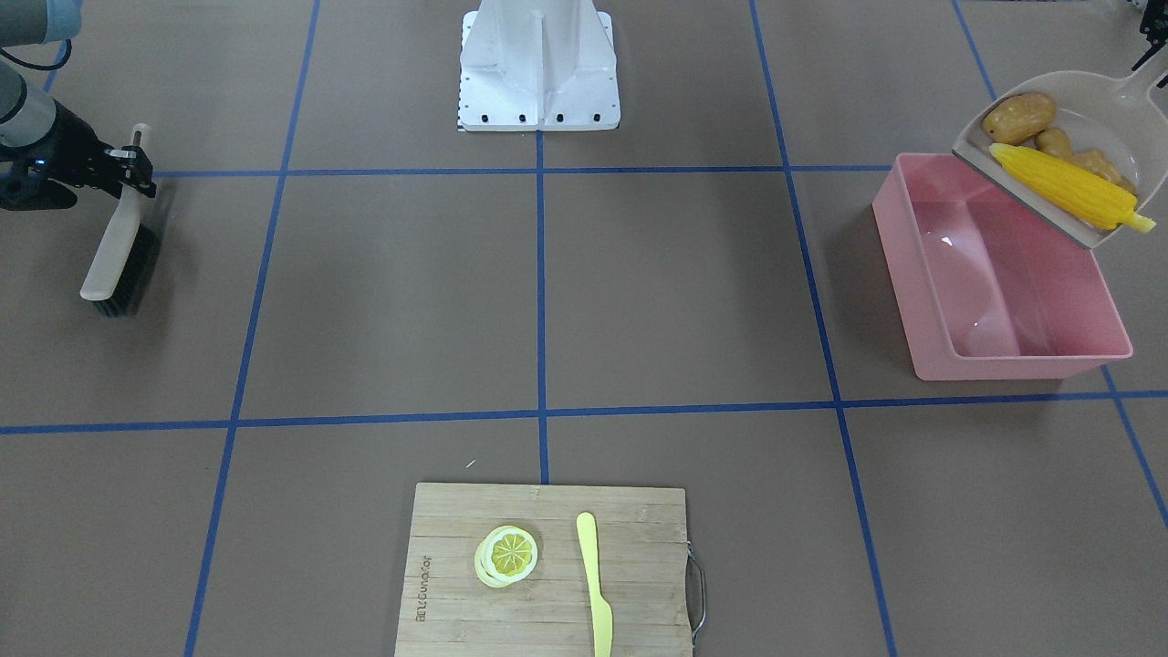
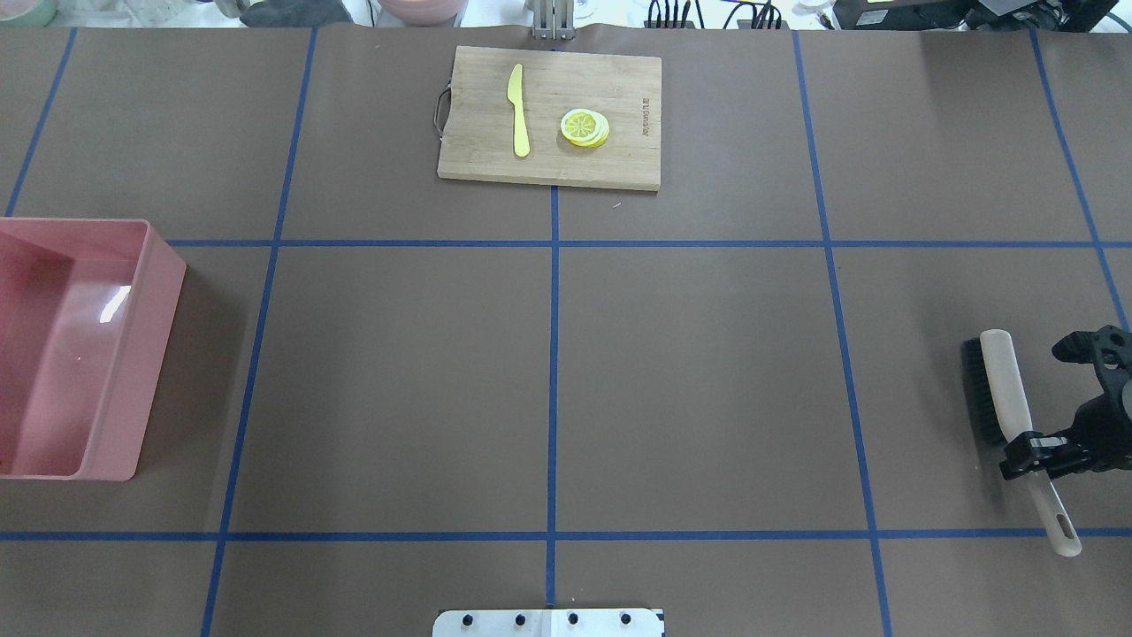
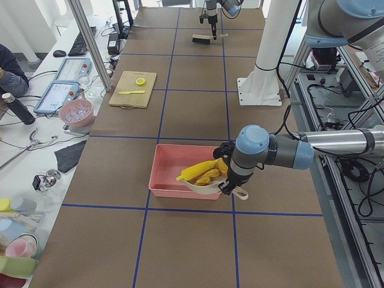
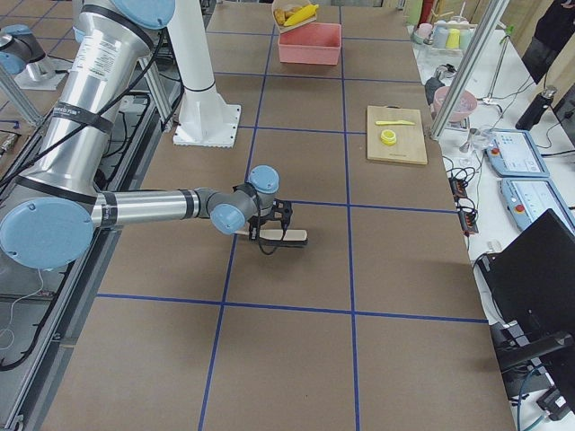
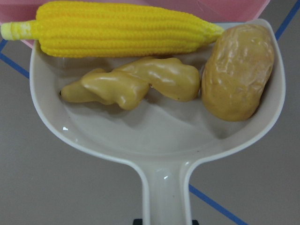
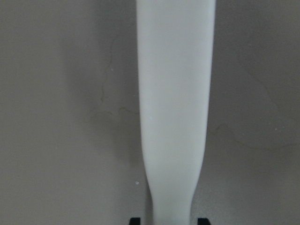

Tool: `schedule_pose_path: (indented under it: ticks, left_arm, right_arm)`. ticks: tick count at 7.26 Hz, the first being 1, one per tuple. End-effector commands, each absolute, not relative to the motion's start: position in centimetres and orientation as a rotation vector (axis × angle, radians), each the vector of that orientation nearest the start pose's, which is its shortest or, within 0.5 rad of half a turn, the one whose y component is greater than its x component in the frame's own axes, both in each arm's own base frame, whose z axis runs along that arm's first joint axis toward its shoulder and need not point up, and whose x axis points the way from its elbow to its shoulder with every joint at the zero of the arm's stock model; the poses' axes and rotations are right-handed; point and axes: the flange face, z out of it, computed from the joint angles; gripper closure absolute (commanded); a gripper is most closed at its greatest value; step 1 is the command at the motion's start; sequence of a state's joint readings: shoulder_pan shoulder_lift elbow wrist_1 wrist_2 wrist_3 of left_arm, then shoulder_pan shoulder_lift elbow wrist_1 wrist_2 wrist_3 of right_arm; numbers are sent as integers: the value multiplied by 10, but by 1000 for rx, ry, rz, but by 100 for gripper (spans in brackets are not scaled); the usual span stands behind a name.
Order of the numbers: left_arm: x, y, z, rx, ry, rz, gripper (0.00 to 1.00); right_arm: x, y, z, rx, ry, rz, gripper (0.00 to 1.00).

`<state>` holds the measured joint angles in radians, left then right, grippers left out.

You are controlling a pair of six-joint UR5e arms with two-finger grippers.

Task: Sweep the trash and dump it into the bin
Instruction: 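Tilt the dustpan with the left gripper to dump items into the bin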

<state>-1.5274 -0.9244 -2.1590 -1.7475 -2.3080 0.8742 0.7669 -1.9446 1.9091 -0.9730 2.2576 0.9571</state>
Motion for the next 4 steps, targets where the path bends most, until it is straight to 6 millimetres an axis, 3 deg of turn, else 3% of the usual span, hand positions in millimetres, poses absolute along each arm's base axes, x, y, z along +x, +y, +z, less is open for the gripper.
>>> schedule_pose_path:
  ticks: [1, 3, 4]
  left_arm:
    - [-62, -264, 572, 391, 571, 957, 73]
    - [-65, -274, 571, 359, 543, 955, 73]
    - [-65, -274, 570, 347, 527, 985, 73]
  right_arm:
    - [-213, -302, 580, -166, -846, -51, 0]
    - [-215, -306, 574, -152, -856, -56, 0]
    - [-202, -316, 572, -99, -846, -25, 0]
